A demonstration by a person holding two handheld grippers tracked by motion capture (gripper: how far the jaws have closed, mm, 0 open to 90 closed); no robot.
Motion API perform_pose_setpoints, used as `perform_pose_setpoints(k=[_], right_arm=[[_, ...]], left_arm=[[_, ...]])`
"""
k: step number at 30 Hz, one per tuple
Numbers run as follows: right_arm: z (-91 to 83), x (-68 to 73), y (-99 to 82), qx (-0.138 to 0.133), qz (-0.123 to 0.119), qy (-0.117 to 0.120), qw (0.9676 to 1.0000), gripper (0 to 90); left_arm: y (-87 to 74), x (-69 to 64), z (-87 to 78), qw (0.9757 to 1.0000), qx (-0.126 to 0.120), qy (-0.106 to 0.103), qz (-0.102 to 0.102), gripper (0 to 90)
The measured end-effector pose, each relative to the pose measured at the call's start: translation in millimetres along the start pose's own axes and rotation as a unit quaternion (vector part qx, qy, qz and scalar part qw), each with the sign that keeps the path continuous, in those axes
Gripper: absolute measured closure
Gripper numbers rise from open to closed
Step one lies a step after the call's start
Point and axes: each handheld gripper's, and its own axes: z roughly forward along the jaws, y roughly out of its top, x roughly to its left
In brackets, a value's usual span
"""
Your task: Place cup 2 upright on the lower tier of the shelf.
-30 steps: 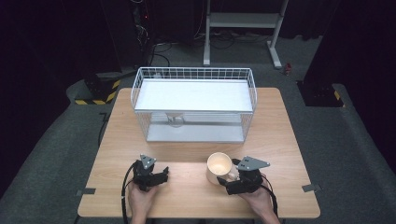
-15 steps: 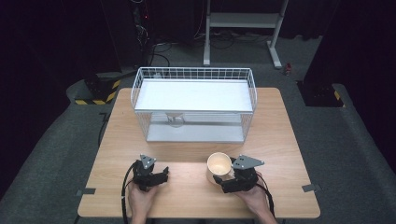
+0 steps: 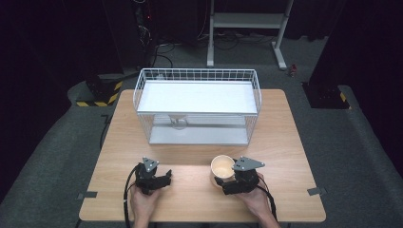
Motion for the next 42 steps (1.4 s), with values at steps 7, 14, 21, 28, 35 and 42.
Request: perform_pose_setpoints(k=[7, 14, 21, 28, 35, 42], right_arm=[[3.2, -0.5, 2.5, 0.008, 0.001, 0.001, 1.0000, 8.1], [6.8, -1.0, 3.6, 0.006, 0.000, 0.003, 1.0000, 8.1], [9.3, -0.8, 4.0, 0.005, 0.001, 0.002, 1.0000, 8.2], [9.2, 0.0, 2.4, -0.002, -0.002, -0.001, 1.0000, 8.7], [8.7, 0.9, 2.1, -0.002, -0.001, -0.004, 1.0000, 8.9], [6.1, -1.0, 1.8, -0.002, 0.002, -0.008, 1.0000, 9.0]], left_arm=[[0.0, 0.0, -0.4, 1.0000, -0.001, -0.001, 0.002, 18.7], [0.0, 0.0, -0.4, 1.0000, -0.001, -0.001, 0.002, 18.7], [0.0, 0.0, -0.4, 1.0000, -0.001, -0.001, 0.002, 18.7], [-0.1, 0.0, -0.4, 1.0000, -0.001, -0.001, 0.002, 18.7], [-0.1, -0.2, -0.2, 1.0000, -0.002, -0.001, 0.000, 18.7], [0.0, 0.1, -0.4, 1.0000, -0.001, -0.001, 0.001, 18.7]])
